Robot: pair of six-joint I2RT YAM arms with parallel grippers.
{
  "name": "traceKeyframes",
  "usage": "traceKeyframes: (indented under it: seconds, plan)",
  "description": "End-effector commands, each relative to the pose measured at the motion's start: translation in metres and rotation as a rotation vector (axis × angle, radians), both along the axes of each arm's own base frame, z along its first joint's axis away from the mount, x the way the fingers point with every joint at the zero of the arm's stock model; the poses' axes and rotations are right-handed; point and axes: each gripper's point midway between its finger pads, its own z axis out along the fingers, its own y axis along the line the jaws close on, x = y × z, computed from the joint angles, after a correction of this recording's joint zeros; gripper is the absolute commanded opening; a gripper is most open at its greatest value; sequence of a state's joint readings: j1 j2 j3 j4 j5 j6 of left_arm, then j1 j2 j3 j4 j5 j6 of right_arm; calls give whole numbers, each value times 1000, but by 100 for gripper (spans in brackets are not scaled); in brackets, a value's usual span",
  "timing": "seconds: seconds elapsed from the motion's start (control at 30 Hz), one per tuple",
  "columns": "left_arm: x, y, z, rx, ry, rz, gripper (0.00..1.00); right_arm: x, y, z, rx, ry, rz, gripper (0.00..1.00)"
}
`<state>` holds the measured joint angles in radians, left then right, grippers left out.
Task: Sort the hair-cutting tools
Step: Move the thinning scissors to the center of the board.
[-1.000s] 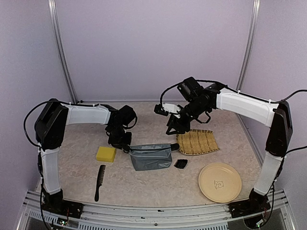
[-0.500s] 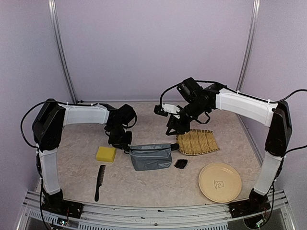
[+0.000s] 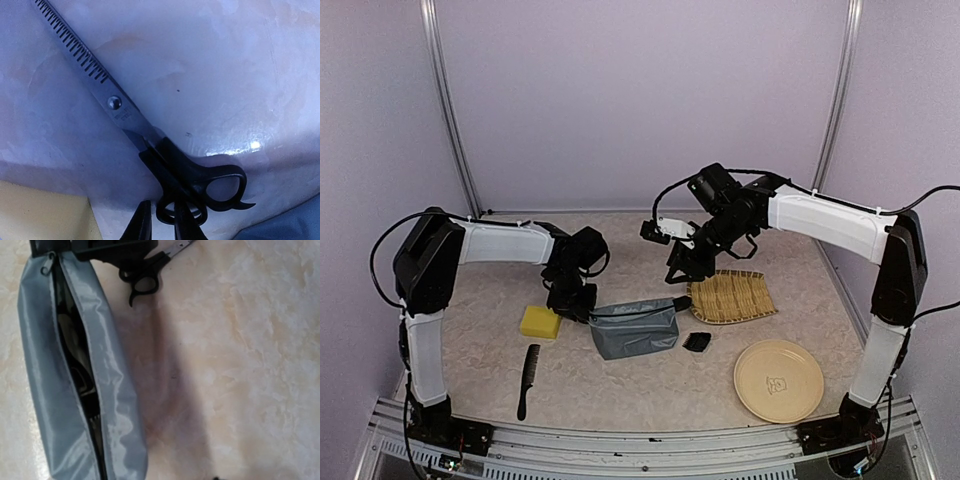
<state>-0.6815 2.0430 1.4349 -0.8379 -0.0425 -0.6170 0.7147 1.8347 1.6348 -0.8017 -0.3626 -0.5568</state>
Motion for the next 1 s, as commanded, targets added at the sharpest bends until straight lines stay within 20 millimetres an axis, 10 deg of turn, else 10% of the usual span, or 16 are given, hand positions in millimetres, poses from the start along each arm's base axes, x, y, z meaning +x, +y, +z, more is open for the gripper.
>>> traceKeyframes:
  seconds: [0.0, 0.53, 0.97]
  plan:
    - [-20, 25, -15, 104, 60, -6, 14, 1, -1, -4, 4, 21, -7, 45]
    - [-85, 81, -14, 222, 113, -146, 0, -41, 21, 11, 37, 31, 137, 45]
    - [-169, 35, -24, 151, 155, -448, 0, -202, 51, -22, -43, -29, 668, 41]
